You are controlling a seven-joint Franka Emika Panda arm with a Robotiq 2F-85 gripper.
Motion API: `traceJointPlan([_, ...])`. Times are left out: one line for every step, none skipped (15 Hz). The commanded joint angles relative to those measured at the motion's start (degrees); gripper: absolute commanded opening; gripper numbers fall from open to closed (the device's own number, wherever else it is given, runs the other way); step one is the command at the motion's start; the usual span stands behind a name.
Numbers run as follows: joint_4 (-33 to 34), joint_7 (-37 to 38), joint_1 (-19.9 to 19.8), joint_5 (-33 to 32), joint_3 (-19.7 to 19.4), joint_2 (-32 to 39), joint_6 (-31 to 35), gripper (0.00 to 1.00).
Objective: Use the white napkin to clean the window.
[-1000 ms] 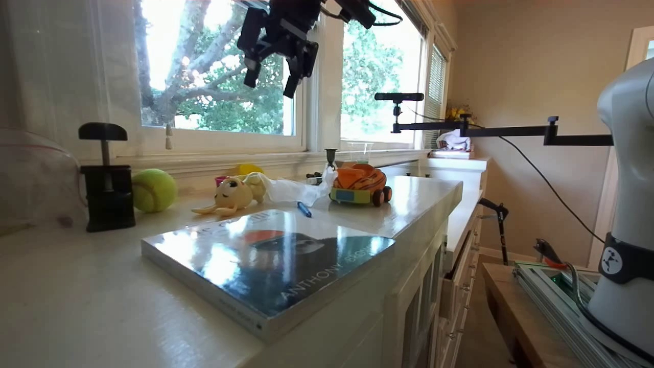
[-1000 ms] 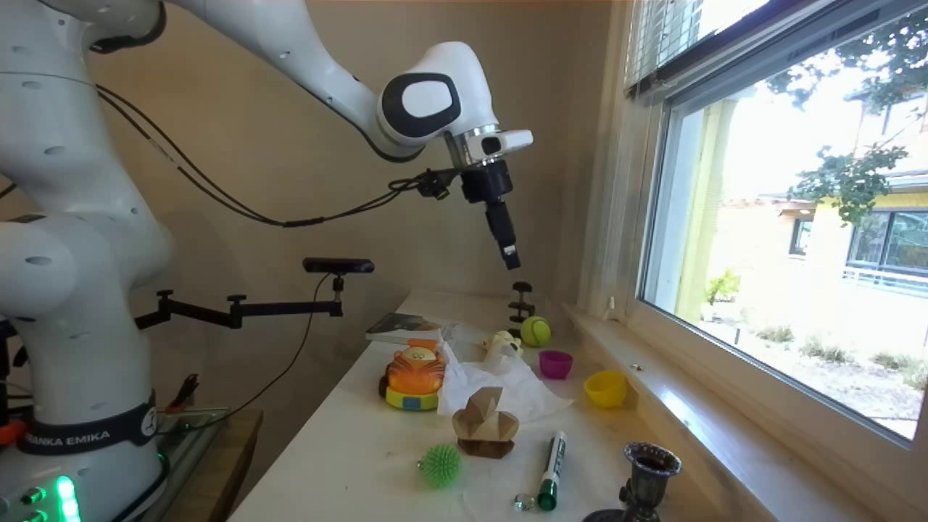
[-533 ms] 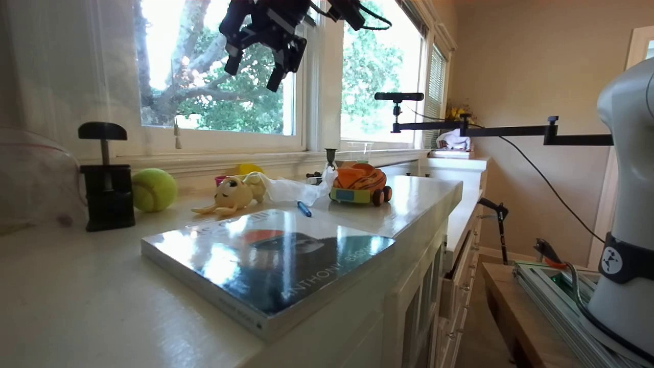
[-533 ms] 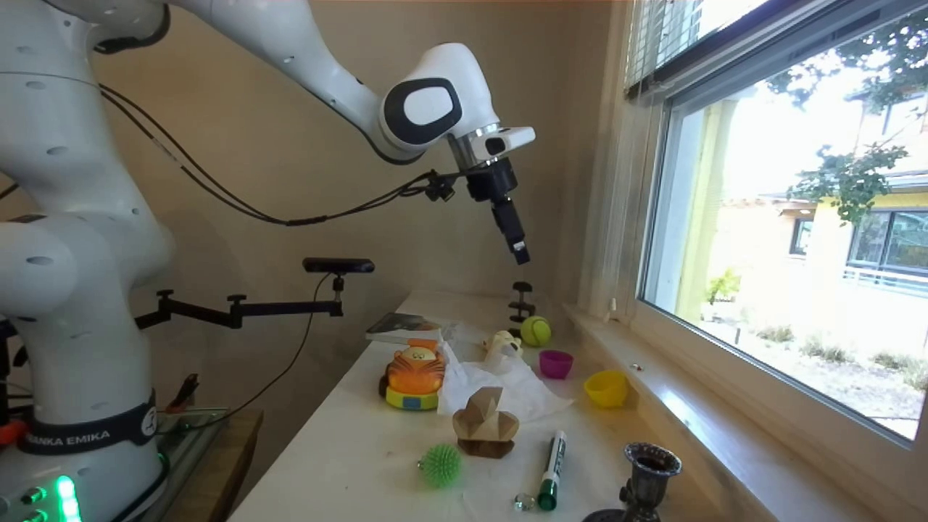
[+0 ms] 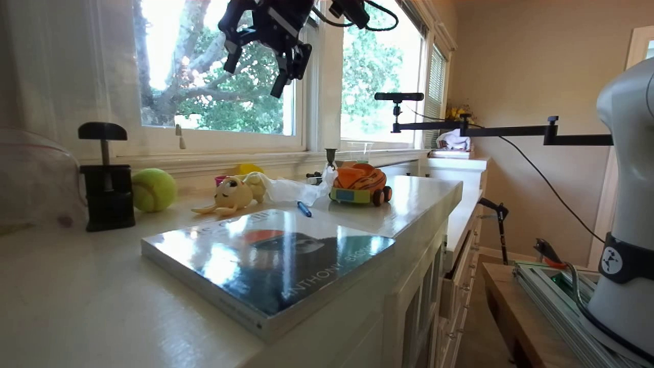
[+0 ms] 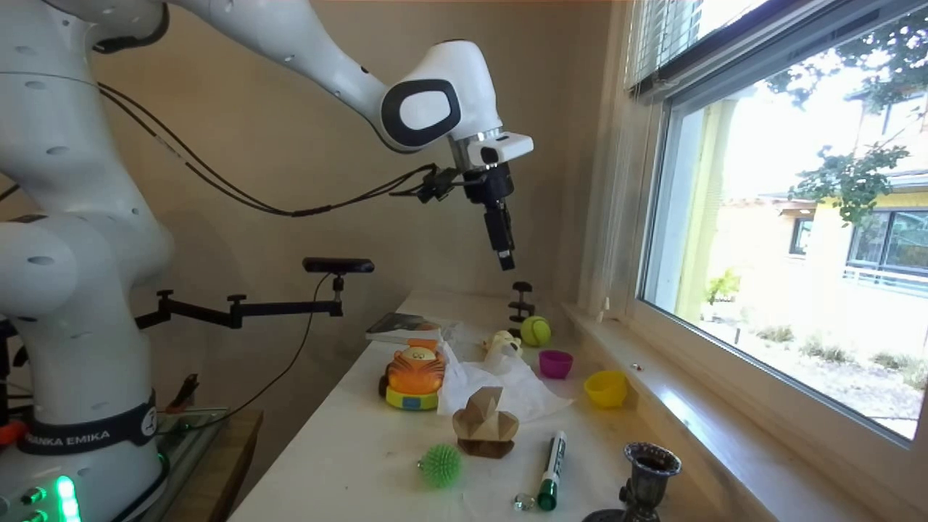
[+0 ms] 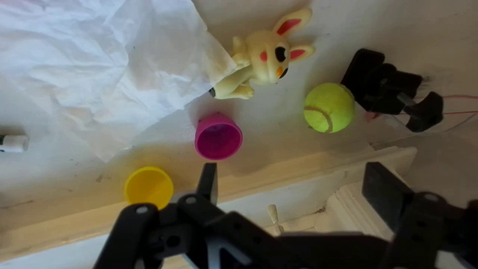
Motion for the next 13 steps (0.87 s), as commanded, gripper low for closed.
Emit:
traceJointPlan([1.13,-0.48,-0.33,2.33,-0.32,-1.33,-6.71,1.00])
traceJointPlan([1.60,-0.74,-0.53,1.48,-0.29,-1.52,-9.76,1.00])
traceJointPlan([2.11,-1.86,-0.51,1.08,-0.47,-1.76,-13.07,1.00])
traceJointPlan([2.86,-2.87,-0.42,0.90,-0.59,-1.84,-16.48,1.00])
traceJointPlan([3.46,-3.33,-0.55,0.06,-0.48,-1.88,-19.05,1.00])
traceJointPlan([4.09,-5.80,-0.25,0.20,-0.75,-1.93,-21.58,1.00])
traceJointPlan([4.54,-7.08,-0.38,-0.82,-0.65,-1.88,-23.09,1.00])
traceJointPlan([5.05,-8.44,-0.52,-1.97,-0.54,-1.76,-24.56,1.00])
traceJointPlan([5.42,-9.24,-0.79,-3.95,-0.24,-1.58,-25.82,1.00])
traceJointPlan([4.18,-6.86,-0.50,-1.20,-0.14,-1.19,-22.56,1.00])
traceJointPlan([4.48,-7.52,-0.54,-2.12,-0.16,-1.19,-23.54,1.00])
traceJointPlan([4.63,-7.91,-0.57,-2.47,-0.18,-1.19,-24.00,1.00])
traceJointPlan([4.65,-8.16,-0.58,-2.64,-0.19,-1.19,-24.18,1.00])
